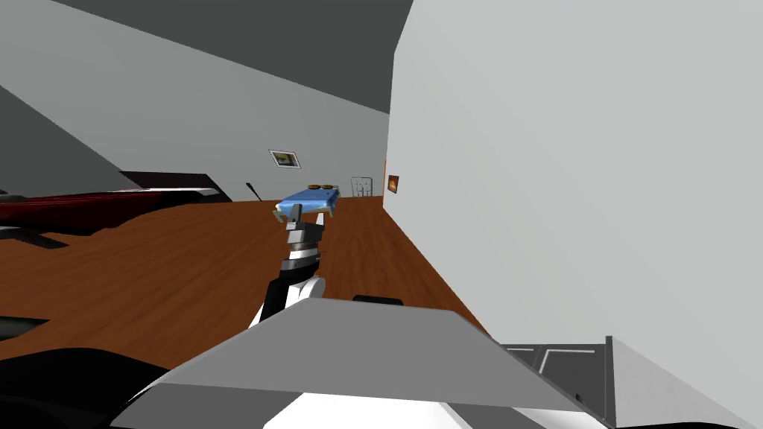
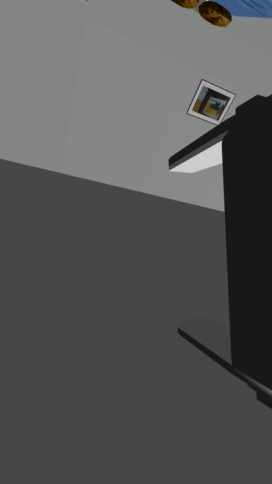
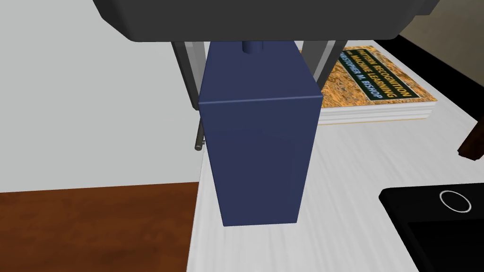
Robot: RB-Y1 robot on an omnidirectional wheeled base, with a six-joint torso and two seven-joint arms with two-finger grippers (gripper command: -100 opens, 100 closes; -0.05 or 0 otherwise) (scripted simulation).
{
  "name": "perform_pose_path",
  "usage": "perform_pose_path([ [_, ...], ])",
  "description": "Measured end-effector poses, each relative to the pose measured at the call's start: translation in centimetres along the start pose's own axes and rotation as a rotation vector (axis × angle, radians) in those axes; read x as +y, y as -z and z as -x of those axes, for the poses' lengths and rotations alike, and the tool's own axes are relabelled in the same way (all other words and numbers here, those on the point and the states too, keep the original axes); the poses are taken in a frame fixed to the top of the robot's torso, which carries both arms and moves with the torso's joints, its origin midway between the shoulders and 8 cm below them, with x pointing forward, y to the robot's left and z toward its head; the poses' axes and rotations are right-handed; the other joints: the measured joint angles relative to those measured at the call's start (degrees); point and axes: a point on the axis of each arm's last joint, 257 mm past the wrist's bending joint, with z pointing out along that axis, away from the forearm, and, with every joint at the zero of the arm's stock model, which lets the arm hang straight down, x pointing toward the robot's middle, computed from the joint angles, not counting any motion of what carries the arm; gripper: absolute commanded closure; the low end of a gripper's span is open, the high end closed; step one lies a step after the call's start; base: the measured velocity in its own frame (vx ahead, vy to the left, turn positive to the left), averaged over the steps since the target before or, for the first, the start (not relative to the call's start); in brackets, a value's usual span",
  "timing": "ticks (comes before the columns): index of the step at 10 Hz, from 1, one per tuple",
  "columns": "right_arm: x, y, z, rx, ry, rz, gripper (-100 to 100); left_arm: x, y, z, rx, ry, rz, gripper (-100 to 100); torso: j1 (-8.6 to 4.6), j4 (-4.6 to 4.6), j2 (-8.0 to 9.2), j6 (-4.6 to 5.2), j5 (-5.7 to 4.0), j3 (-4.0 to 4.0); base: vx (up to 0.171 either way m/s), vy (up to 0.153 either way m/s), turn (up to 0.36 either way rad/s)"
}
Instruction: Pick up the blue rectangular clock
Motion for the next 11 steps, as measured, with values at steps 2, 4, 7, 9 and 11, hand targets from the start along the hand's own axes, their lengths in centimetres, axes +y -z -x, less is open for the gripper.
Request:
perform_pose_path([
  [2, 0.3, 0.2, 0.2, -0.003, 0.038, 0.021, 100, 0.0, 0.0, 0.0, 0.0, 0.0, 0.0, 0, 0.06, 0.09, 0.47, -0.07, 0.06, 0.26, 0.152, -0.043, -0.264],
  [4, -0.4, 0.8, -0.2, 0.003, 0.097, 0.032, 100, 0.0, 0.0, 0.0, 0.0, 0.0, 0.0, 0, 0.0, 0.05, 0.37, 0.06, 0.06, 0.19, 0.188, -0.044, -0.254],
  [7, -1.2, 1.4, -0.4, 0.004, 0.157, 0.042, 100, 0.0, 0.0, 0.0, 0.0, 0.0, 0.0, 0, 0.3, 0.06, 0.32, -0.01, 0.1, 0.17, 0.18, 0.017, -0.203],
  [9, -1.6, 1.8, -0.9, 0.009, 0.188, 0.051, 100, 0.0, 0.0, 0.0, 0.0, 0.0, 0.0, 0, 0.16, 0.07, 0.47, -0.03, 0.11, 0.25, 0.134, -0.012, -0.172],
  [11, -1.8, 1.9, -1.0, 0.012, 0.199, 0.052, 0, 0.0, 0.0, 0.0, 0.0, 0.0, 0.0, 0, 0.16, 0.14, 0.75, -0.16, 0.11, 0.4, 0.025, 0.002, -0.003],
])
